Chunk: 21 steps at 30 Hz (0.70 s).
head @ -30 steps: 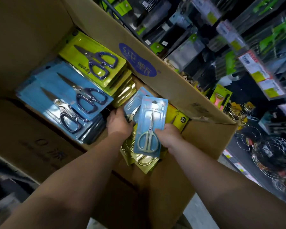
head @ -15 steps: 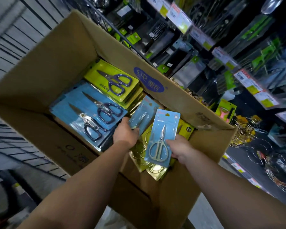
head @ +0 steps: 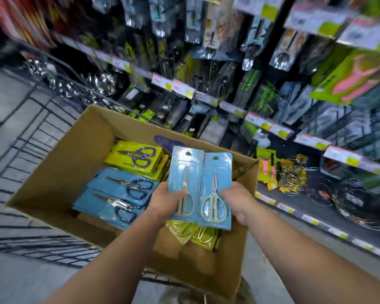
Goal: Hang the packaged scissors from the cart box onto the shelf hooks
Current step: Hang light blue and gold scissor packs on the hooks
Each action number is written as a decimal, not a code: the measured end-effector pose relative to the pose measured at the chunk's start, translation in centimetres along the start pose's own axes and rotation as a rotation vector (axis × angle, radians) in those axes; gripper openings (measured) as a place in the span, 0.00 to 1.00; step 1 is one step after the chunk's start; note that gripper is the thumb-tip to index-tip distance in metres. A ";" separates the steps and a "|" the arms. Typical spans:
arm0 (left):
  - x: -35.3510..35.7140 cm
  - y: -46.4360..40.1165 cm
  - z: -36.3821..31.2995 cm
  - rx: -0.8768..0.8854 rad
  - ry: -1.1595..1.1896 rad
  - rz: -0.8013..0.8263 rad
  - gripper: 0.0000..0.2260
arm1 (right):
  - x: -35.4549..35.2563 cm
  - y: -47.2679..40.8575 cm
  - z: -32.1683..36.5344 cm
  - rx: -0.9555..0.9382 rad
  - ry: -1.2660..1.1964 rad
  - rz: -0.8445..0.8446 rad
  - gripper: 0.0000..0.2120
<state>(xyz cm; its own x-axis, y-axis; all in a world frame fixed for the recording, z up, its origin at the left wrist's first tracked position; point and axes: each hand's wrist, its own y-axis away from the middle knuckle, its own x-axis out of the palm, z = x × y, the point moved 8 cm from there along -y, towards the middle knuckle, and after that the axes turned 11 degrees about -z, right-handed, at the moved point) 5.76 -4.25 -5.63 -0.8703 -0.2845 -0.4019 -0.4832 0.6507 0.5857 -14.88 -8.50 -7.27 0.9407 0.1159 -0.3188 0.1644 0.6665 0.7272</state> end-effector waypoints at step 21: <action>27.7 25.6 -10.8 0.441 -0.128 0.433 0.04 | -37.8 10.4 -10.9 -0.240 -0.482 -0.457 0.09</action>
<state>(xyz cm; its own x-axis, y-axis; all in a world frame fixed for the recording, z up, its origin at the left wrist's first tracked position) -31.70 -3.12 5.86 -0.9469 0.1383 -0.2903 0.0186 0.9249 0.3798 -51.93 2.13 5.71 0.8288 -0.5167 -0.2149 0.5566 0.7210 0.4127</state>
